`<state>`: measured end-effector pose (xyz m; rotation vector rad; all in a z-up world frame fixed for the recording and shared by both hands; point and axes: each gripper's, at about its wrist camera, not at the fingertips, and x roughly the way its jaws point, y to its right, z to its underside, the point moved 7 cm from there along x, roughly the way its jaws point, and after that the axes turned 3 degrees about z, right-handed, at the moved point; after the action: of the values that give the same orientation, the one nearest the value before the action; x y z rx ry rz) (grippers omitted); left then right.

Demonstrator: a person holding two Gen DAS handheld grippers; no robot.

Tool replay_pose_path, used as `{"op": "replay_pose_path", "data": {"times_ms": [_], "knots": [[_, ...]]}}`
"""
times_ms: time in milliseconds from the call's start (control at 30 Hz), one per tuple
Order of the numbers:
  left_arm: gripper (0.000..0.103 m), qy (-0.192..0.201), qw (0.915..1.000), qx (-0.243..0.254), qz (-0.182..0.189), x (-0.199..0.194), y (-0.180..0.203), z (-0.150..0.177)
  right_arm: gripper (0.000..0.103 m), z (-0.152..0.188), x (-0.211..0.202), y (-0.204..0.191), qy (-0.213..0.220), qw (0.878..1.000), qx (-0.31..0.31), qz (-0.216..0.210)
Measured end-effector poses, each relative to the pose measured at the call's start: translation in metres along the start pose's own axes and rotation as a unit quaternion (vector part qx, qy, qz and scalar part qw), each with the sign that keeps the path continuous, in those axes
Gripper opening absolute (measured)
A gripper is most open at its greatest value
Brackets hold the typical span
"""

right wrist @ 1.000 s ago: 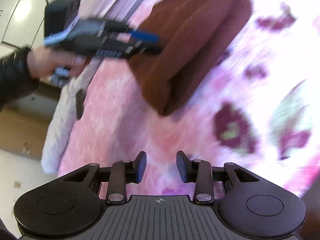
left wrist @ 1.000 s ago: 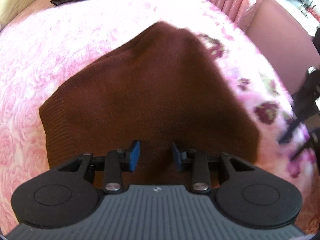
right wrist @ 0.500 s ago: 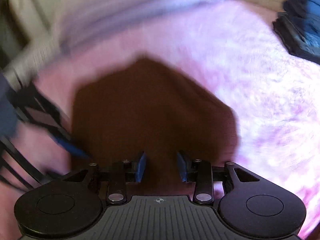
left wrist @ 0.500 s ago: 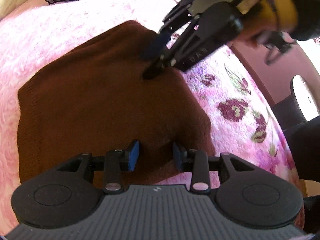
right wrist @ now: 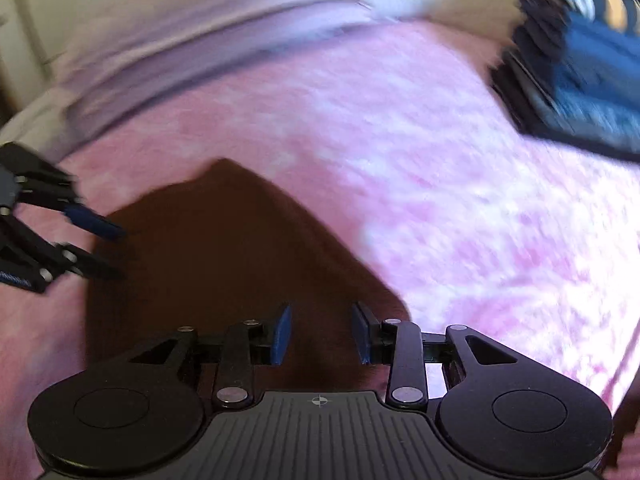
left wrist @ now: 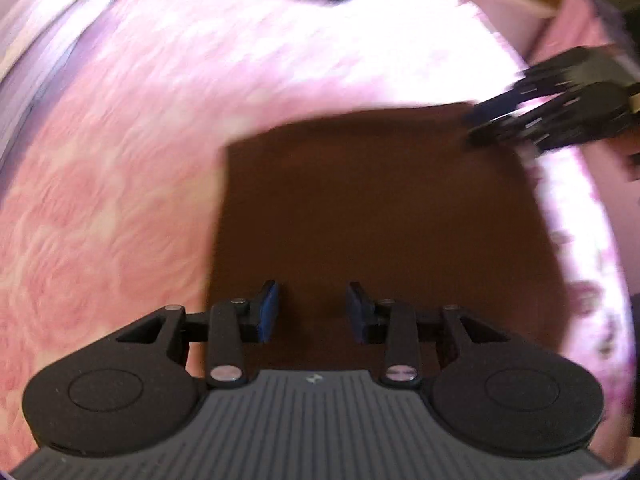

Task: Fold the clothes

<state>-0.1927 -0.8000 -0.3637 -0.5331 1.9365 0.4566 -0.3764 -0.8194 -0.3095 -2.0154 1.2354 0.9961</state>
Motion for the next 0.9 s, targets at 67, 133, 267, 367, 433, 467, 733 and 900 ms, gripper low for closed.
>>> {"op": "replay_pose_path", "data": {"times_ms": [67, 133, 267, 367, 433, 467, 733, 900], "knots": [[0.044, 0.000, 0.9997, -0.018, -0.016, 0.004, -0.023, 0.000, 0.035, 0.003, 0.010, 0.009, -0.014, 1.000, 0.010, 0.011], [0.048, 0.000, 0.9990, -0.035, -0.027, 0.007, -0.040, 0.000, 0.035, 0.003, 0.008, 0.006, -0.017, 1.000, -0.007, 0.015], [0.043, 0.009, 0.9983, -0.047, -0.034, -0.005, -0.037, 0.001, 0.036, 0.003, -0.018, -0.004, -0.010, 0.999, -0.008, 0.034], [0.035, 0.026, 0.9977, -0.037, -0.050, -0.029, -0.025, 0.003, 0.036, 0.012, -0.048, -0.016, 0.001, 1.000, -0.008, 0.016], [0.035, 0.027, 0.9979, -0.036, -0.047, -0.035, -0.012, 0.010, 0.036, 0.022, -0.061, -0.039, 0.001, 1.000, -0.021, -0.010], [0.035, 0.027, 0.9980, -0.037, -0.043, -0.037, -0.006, 0.014, 0.036, 0.031, -0.061, -0.053, -0.009, 0.999, -0.031, -0.024], [0.037, -0.014, 0.9983, -0.011, -0.056, -0.016, 0.012, 0.046, 0.036, 0.078, -0.037, -0.089, -0.086, 0.994, -0.049, -0.044], [0.036, -0.032, 0.9965, 0.003, -0.077, -0.042, 0.019, 0.046, 0.075, 0.069, -0.060, -0.086, -0.087, 0.994, -0.071, -0.014]]}}
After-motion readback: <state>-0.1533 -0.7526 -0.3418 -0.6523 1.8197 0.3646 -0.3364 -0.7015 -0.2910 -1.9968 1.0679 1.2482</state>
